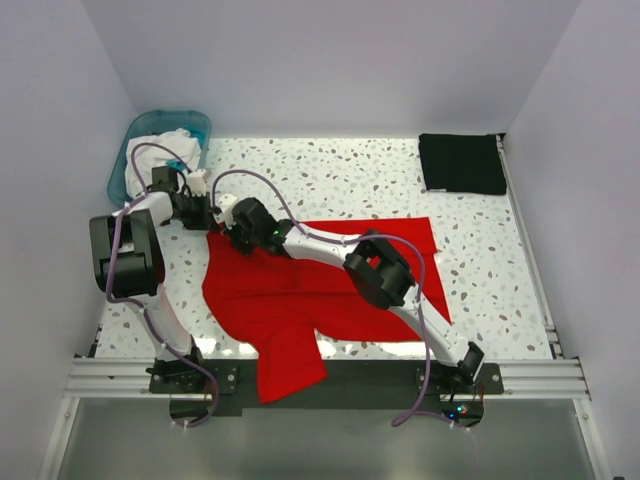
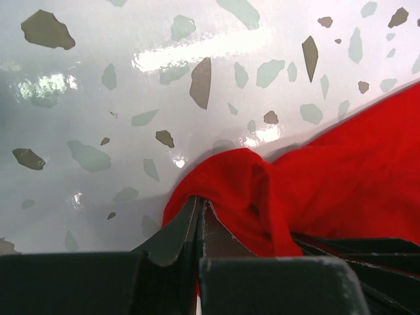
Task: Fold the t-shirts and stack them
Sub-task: Fold the tshirt
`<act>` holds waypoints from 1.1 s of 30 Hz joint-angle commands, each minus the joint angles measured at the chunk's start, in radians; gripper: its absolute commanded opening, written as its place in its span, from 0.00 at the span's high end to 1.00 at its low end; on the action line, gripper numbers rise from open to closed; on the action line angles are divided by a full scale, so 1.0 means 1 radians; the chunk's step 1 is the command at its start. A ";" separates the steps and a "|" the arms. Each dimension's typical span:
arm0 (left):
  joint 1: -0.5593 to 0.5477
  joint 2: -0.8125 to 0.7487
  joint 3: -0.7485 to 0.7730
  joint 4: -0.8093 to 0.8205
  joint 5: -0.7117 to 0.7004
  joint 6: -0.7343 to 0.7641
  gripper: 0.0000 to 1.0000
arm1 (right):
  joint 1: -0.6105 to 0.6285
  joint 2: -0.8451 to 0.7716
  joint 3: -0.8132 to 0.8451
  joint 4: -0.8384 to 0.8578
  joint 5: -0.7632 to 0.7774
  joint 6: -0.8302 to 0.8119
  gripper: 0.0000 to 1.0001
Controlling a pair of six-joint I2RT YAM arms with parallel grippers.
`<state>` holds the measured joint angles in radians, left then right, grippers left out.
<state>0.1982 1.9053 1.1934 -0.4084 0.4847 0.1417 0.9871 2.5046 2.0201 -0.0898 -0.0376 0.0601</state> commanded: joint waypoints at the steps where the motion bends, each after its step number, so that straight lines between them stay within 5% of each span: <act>1: 0.012 -0.066 0.011 0.051 0.055 0.016 1.00 | 0.002 -0.052 0.029 0.039 -0.008 0.006 1.00; 3: 0.010 -0.074 0.011 0.034 0.058 0.018 1.00 | 0.002 -0.046 0.048 0.022 0.016 0.010 0.95; 4: 0.010 -0.074 0.011 0.028 0.060 0.021 1.00 | 0.004 -0.043 0.055 0.015 0.025 0.017 0.83; 8: 0.012 -0.074 0.012 0.011 0.043 0.021 1.00 | 0.002 -0.041 0.072 0.001 0.035 0.023 0.63; 21: 0.010 -0.092 0.006 0.006 0.058 0.021 1.00 | 0.001 0.007 0.150 0.021 0.107 0.049 0.58; 31: 0.000 -0.068 0.018 0.013 0.106 -0.008 1.00 | -0.015 0.048 0.170 0.005 0.117 0.040 0.69; 33: -0.003 -0.065 0.018 0.011 0.109 -0.008 1.00 | -0.018 0.053 0.175 0.005 0.116 0.037 0.79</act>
<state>0.2012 1.8679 1.1931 -0.4122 0.5556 0.1417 0.9783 2.5504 2.1456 -0.1150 0.0544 0.0883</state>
